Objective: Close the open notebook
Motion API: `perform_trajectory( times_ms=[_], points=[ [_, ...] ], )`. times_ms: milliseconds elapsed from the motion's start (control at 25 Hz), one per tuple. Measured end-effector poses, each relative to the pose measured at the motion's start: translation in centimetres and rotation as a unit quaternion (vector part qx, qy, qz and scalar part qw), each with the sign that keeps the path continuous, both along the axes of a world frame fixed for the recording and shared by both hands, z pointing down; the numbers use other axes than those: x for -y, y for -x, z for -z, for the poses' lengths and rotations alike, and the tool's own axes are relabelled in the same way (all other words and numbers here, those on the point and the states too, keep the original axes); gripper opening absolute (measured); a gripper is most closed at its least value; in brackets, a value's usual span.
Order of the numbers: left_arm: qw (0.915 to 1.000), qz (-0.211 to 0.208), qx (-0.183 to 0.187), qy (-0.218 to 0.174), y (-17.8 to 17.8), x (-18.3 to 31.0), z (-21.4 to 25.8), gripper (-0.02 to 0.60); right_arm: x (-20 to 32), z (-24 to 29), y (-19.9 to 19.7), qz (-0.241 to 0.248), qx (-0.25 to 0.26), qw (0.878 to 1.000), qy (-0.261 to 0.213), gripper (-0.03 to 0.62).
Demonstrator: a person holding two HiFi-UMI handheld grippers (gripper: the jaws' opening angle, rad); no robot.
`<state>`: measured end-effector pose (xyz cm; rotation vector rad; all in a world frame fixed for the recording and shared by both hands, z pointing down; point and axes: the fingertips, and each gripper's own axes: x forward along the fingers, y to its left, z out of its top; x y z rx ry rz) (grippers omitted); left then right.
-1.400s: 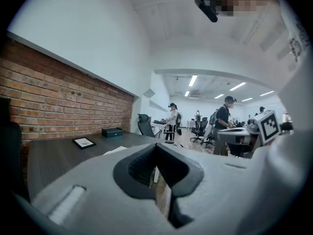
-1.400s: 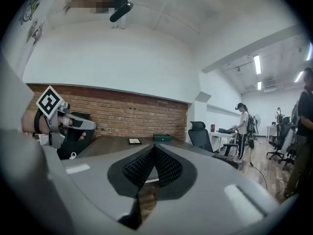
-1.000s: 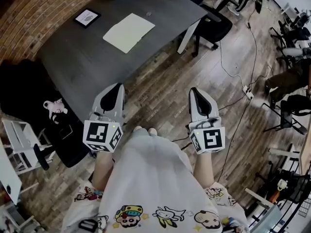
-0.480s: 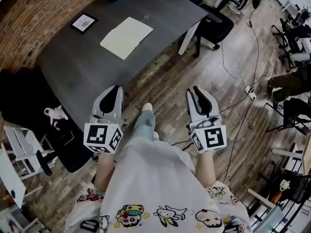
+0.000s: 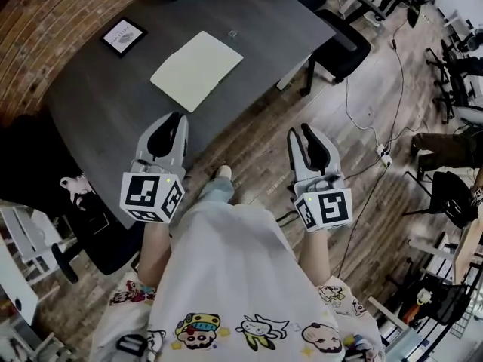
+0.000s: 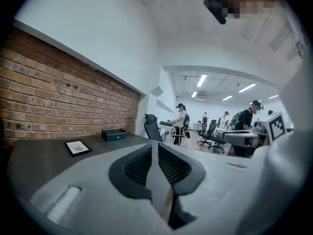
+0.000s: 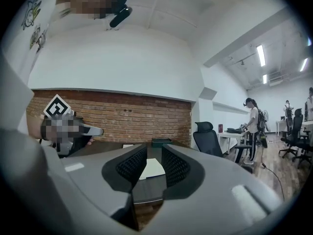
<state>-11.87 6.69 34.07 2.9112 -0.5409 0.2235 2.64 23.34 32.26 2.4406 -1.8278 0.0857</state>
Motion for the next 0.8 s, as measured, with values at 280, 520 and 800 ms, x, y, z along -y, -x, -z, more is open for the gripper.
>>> perform_trajectory(
  times_ms=[280, 520, 800],
  points=[
    [0.9997, 0.0, 0.021, 0.016, -4.1, 6.9, -1.6, 0.032, 6.3, -1.0, -4.0, -0.003, 0.015, 1.0, 0.02, 0.109],
    [0.999, 0.011, 0.026, 0.034, -5.7, 10.9, -3.0, 0.032, 10.2, -1.8, -6.7, -0.008, 0.024, 0.999, 0.035, 0.103],
    [0.9965, 0.069, 0.018, 0.043, -5.6, 14.4, -3.1, 0.032, 15.4, -2.4, -9.0, 0.043, 0.021, 0.997, 0.055, 0.101]
  ],
)
